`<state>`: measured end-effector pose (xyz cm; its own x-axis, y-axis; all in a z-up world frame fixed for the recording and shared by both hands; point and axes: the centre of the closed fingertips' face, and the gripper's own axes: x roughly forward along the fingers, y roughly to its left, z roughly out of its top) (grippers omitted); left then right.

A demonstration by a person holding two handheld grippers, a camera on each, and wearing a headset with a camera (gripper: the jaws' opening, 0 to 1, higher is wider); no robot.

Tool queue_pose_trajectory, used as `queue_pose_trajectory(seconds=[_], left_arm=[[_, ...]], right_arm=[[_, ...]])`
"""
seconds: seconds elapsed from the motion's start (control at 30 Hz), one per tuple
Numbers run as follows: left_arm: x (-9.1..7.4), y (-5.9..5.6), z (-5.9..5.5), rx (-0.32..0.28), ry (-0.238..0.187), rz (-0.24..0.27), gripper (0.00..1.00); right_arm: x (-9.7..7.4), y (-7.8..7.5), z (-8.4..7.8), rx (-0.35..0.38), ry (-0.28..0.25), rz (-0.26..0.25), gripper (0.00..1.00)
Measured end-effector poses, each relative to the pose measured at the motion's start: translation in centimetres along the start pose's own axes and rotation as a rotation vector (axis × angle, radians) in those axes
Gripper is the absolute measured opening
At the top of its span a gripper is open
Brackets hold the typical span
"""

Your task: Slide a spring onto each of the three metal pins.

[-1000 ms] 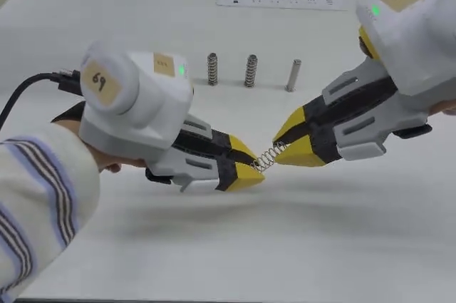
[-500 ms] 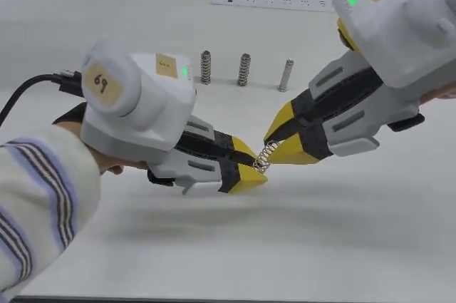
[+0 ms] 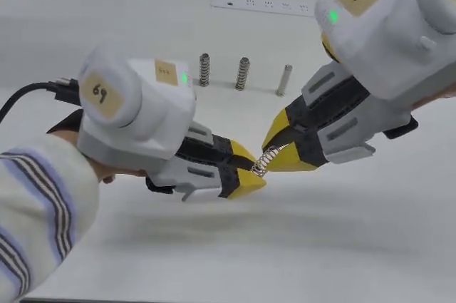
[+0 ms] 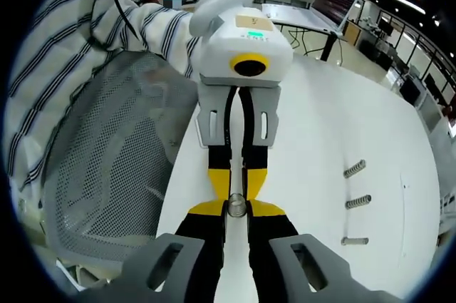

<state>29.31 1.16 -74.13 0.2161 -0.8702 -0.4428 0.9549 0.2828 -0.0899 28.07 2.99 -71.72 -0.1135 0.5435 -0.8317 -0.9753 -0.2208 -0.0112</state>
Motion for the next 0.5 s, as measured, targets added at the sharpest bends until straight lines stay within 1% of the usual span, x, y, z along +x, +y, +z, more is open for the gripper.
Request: queue_pose_trajectory(seconds=[0.13,0.17,0.27,0.37,0.5], left_arm=[[-0.1,0.1,0.1,0.001,-0.004,0.008,0.02],[-0.2,0.2,0.0,0.005,0.002,0.009,0.02],[-0.2,0.1,-0.1,0.005,0.002,0.013,0.02],[-0.3,0.1,0.2,0.003,-0.01,0.013,0.02],[-0.3,0.0,0.3,0.004,-0.015,0.015,0.02]], right_arm=[[0.4,0.1,-0.2,-0.011,0.025,0.008,0.08],[0.4,0.0,-0.2,-0.015,0.027,0.007,0.08],[0.6,-0.1,-0.2,-0.016,0.032,0.012,0.08],[0.9,-0.1,-0.5,-0.018,0.052,0.021,0.09],[1.2,0.0,-0.7,-0.027,0.067,0.031,0.09]])
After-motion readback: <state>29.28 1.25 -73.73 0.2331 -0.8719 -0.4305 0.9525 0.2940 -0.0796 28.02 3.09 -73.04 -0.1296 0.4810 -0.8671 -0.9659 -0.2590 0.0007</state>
